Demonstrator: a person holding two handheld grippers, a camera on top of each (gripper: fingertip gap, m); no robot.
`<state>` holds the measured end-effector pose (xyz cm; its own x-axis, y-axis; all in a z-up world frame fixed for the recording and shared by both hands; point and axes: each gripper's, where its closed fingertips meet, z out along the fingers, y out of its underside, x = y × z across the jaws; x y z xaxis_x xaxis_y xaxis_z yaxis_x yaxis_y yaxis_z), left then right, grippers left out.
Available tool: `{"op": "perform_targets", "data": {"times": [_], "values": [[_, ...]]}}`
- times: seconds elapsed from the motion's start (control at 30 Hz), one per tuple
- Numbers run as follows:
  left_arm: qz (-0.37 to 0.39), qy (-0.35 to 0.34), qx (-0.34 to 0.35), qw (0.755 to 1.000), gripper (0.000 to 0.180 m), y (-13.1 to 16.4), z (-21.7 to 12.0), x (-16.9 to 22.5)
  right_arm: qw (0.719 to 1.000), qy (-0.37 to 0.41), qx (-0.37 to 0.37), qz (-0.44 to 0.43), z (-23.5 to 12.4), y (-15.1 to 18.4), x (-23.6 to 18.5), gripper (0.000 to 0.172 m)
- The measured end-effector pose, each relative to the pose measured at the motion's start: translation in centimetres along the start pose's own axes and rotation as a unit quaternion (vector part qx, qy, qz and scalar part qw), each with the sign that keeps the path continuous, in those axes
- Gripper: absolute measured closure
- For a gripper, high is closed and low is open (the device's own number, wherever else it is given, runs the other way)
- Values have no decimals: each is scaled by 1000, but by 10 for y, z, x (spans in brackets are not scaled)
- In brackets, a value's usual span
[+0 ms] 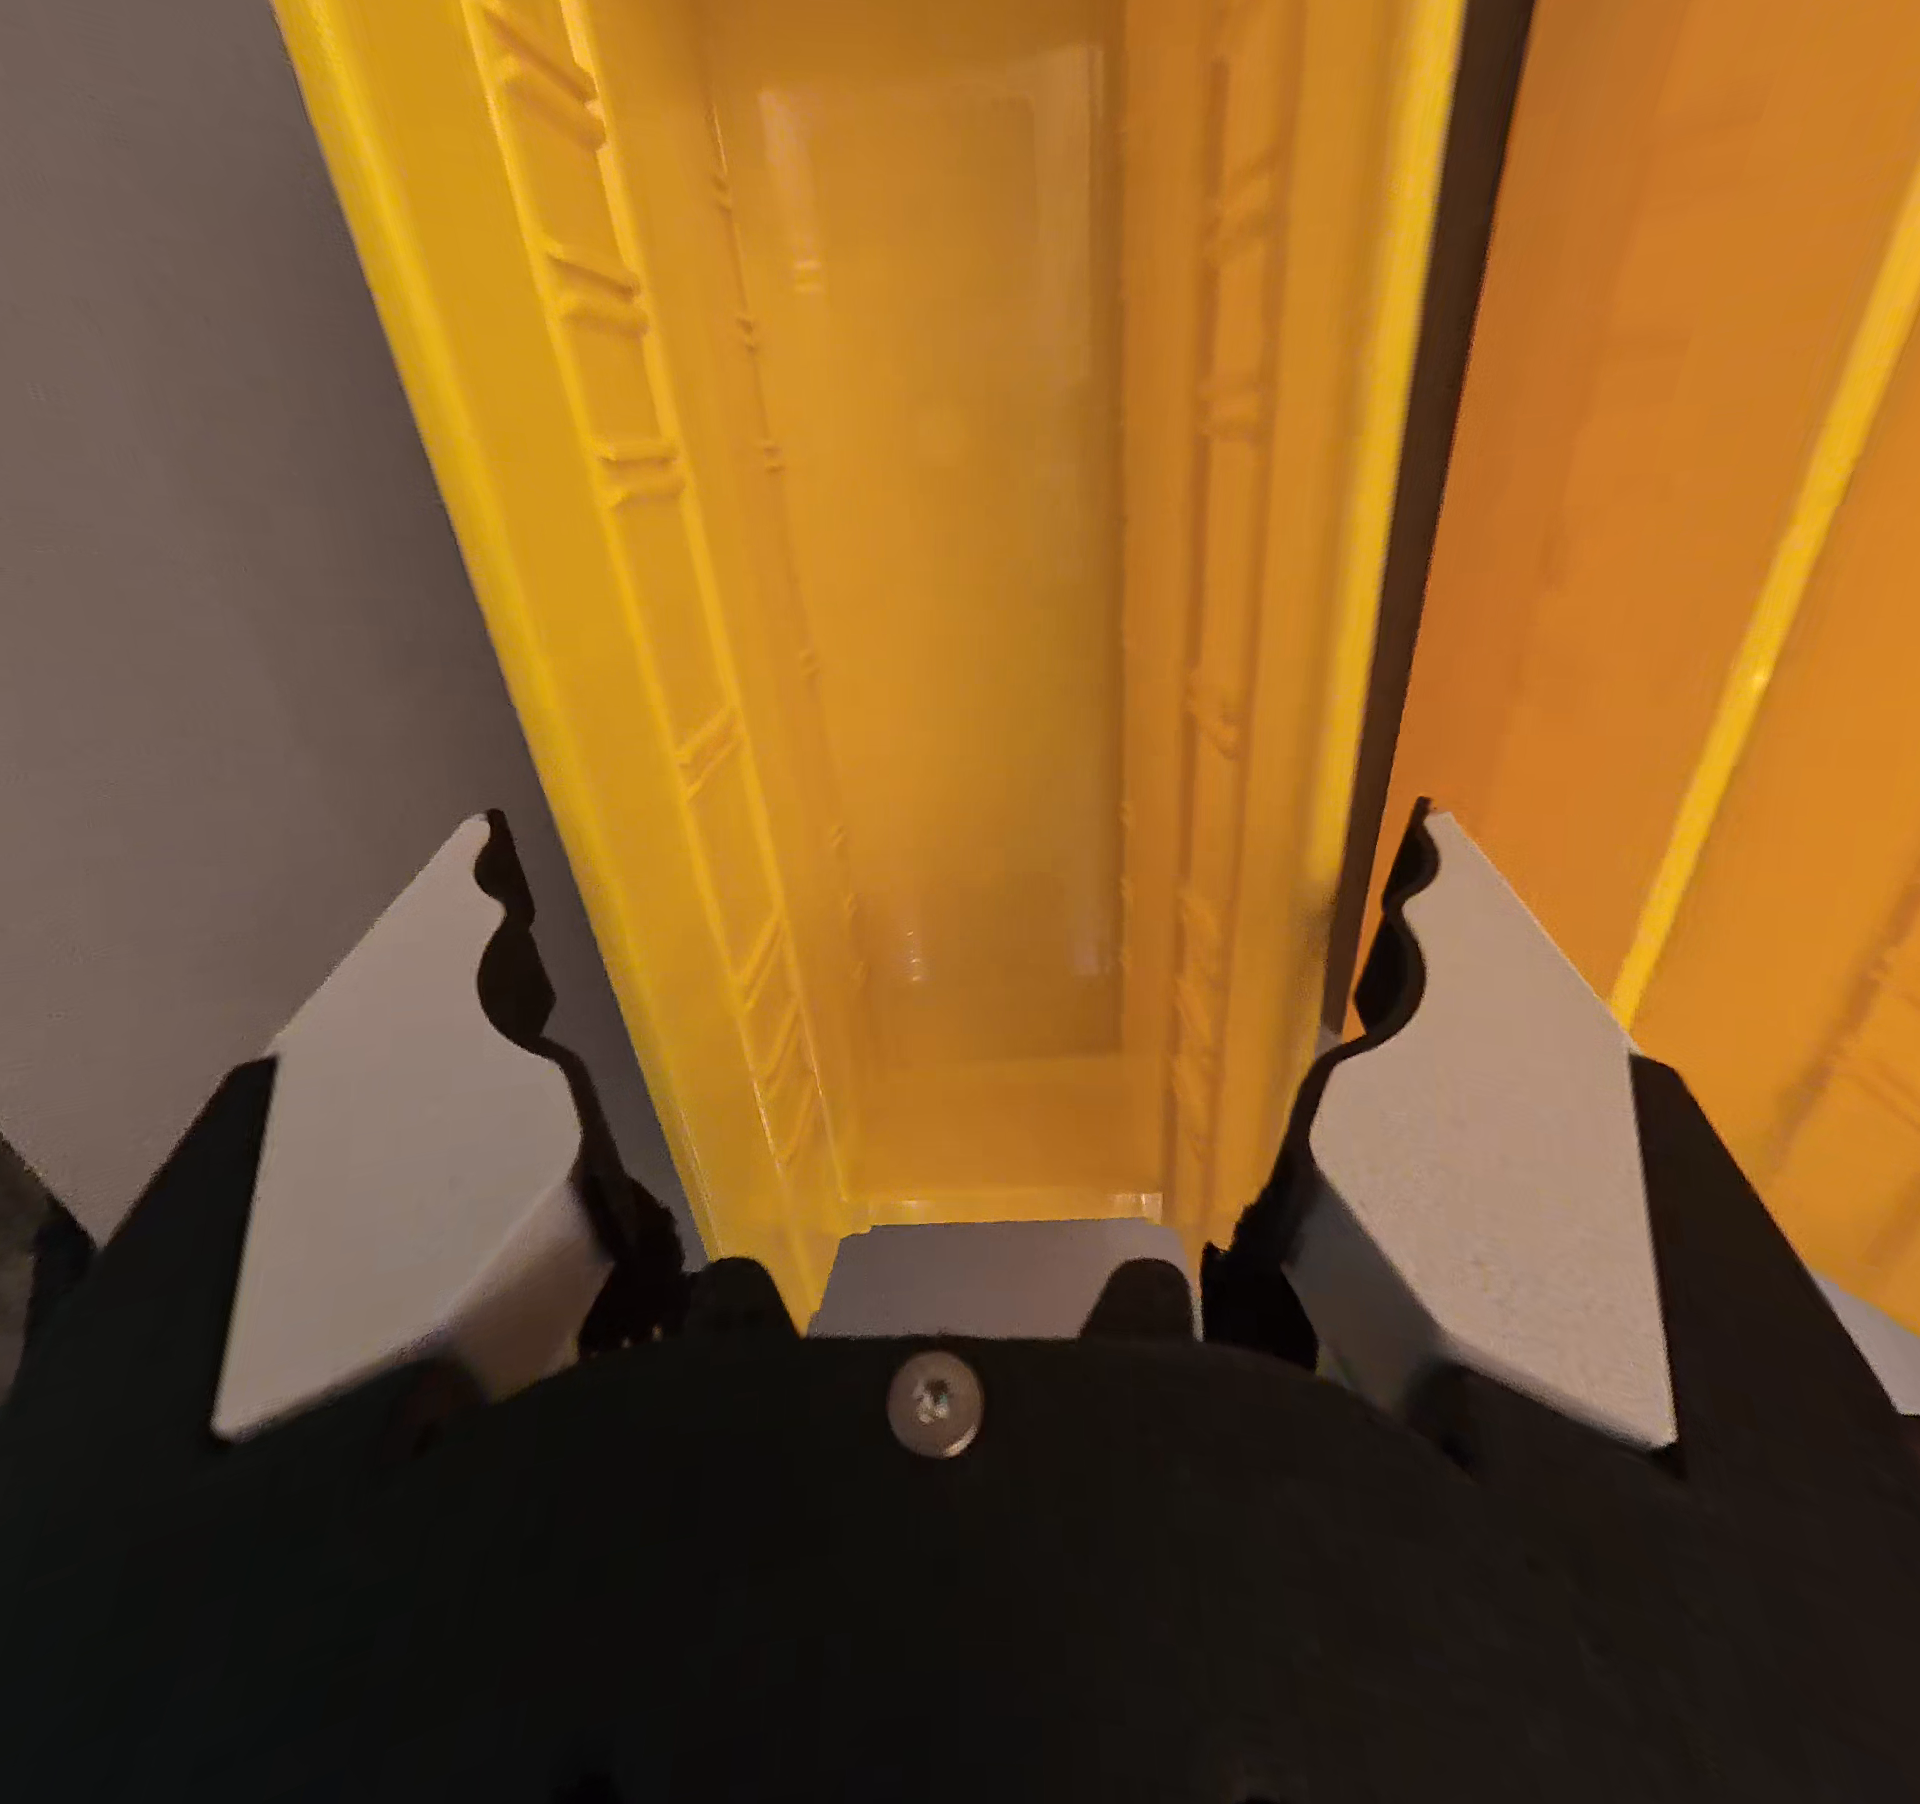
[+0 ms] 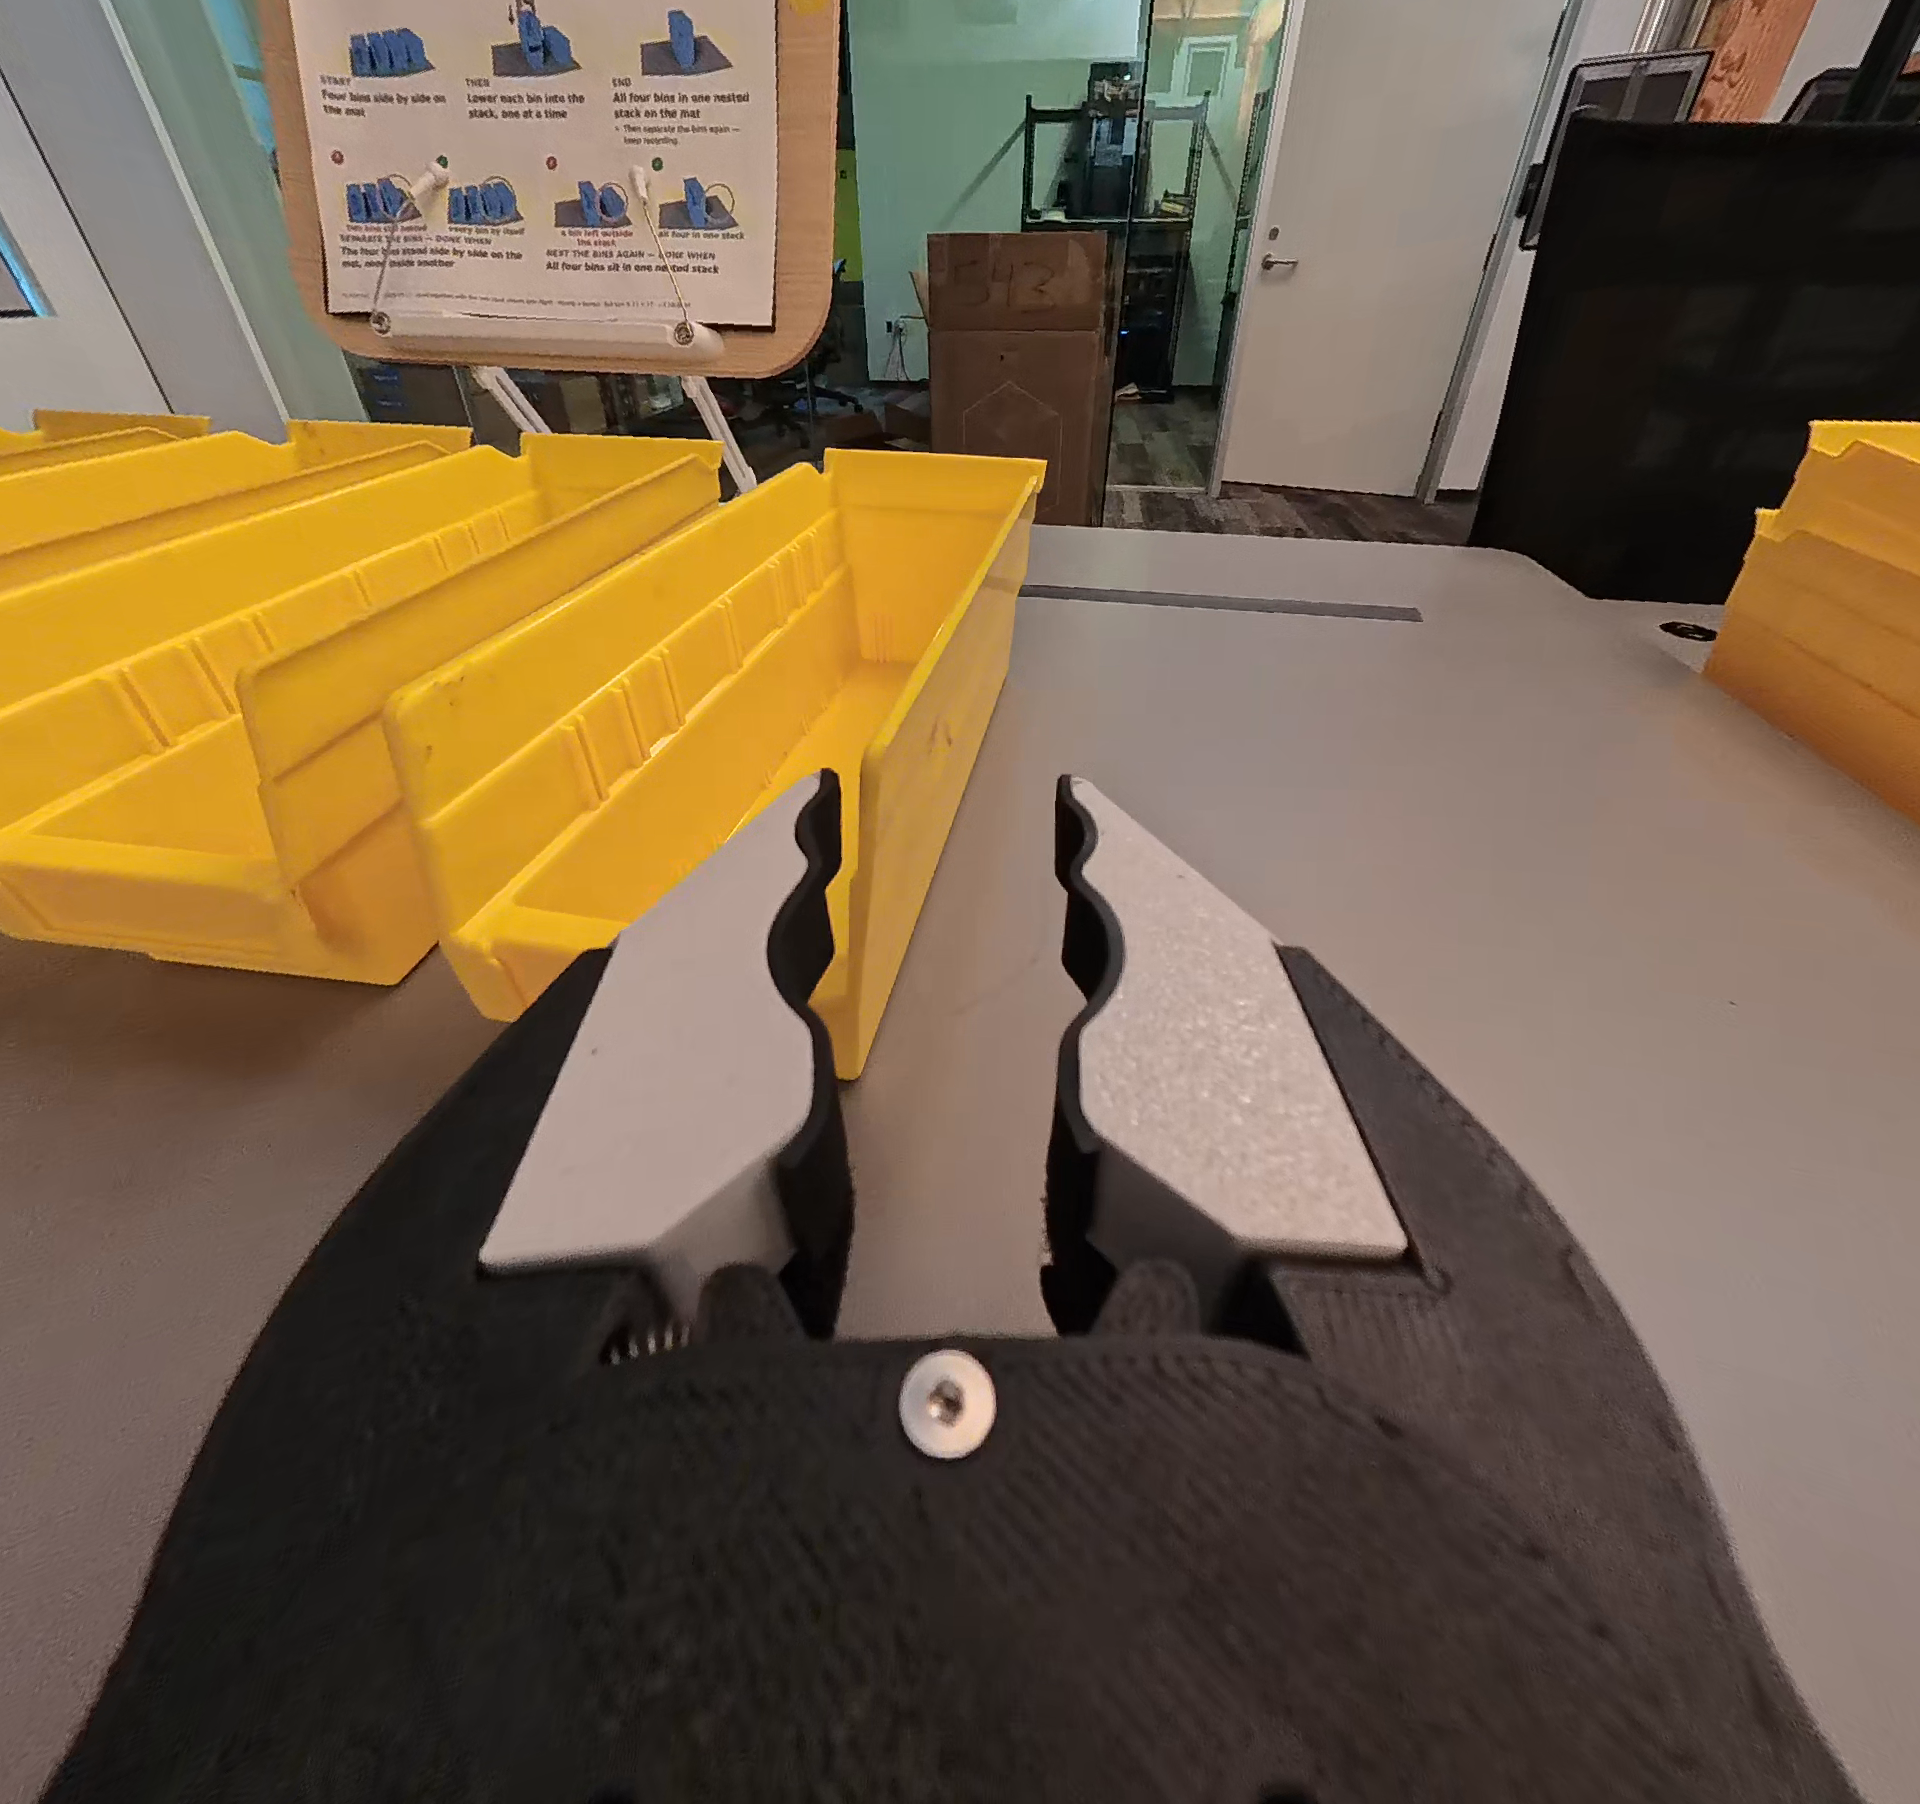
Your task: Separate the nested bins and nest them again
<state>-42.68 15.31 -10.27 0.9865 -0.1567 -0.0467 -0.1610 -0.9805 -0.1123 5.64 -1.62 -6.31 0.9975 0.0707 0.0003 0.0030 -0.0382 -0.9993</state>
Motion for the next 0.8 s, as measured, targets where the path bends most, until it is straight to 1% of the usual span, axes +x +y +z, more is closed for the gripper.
{"op": "perform_targets", "data": {"times": [0.07,0.2,0.27,0.5,0.63,0.8], "values": [[-2,-10,-11,1000,24,2,5,-4,1000,-2,1,2,0,0,0,132],[-15,18,-17,1000,25,4,9,-1,1000,-7,0,5,0,0,-1,132],[-19,30,-19,999,30,4,9,2,1000,-8,-3,6,1,1,-2,132],[-18,36,-34,999,46,6,5,1,1000,-11,-7,4,1,3,-3,133],[-9,23,-42,999,53,7,0,-4,1000,-15,-9,8,2,4,-4,133],[-6,5,-33,999,56,3,-10,-13,1000,-17,-14,6,3,5,-5,133]]}}
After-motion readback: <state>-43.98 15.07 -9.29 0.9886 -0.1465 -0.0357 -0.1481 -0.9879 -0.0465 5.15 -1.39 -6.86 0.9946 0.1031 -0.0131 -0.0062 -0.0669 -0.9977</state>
